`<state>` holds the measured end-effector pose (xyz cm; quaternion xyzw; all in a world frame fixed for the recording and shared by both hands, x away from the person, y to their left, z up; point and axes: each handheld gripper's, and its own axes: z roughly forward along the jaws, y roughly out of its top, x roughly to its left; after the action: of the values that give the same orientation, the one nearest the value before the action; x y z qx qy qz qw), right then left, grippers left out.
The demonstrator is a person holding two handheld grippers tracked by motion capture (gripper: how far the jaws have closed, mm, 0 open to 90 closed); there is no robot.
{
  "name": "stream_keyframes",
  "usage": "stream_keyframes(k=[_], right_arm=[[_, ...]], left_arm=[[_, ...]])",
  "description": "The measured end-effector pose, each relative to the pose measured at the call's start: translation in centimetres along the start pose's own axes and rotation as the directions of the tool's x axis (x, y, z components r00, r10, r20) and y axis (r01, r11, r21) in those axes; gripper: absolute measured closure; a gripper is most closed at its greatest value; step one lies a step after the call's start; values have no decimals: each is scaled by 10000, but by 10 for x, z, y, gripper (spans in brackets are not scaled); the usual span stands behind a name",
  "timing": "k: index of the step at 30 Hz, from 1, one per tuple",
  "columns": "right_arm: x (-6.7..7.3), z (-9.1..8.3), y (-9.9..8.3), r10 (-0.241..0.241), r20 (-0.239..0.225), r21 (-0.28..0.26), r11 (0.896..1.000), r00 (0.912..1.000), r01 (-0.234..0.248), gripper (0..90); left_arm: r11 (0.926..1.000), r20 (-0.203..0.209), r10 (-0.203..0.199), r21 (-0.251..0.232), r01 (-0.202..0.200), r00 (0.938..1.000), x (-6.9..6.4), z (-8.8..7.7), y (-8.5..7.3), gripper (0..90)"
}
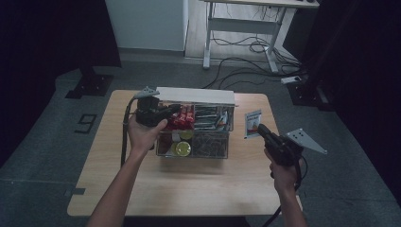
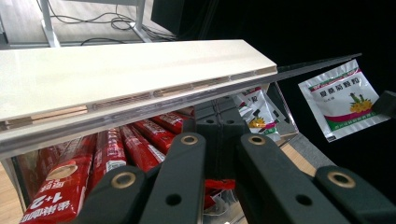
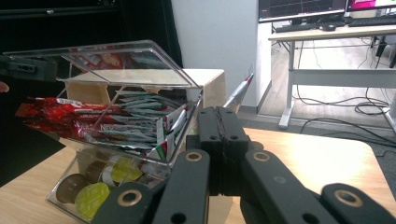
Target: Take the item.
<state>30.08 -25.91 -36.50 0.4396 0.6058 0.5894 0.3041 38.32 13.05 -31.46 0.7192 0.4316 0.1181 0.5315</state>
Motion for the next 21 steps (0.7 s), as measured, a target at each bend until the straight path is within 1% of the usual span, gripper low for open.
stream_keyframes(k=[5, 21], right_arm=[[-2, -4, -6, 41, 71, -12, 10000, 10000, -41, 891], [-10, -5, -35, 366, 146, 355, 9987, 9992, -371, 892]], left_arm=[[10000, -12, 2, 12, -2, 10000, -1, 0, 0, 900], [10000, -51, -54, 37, 54, 10000, -1, 1, 0, 900]])
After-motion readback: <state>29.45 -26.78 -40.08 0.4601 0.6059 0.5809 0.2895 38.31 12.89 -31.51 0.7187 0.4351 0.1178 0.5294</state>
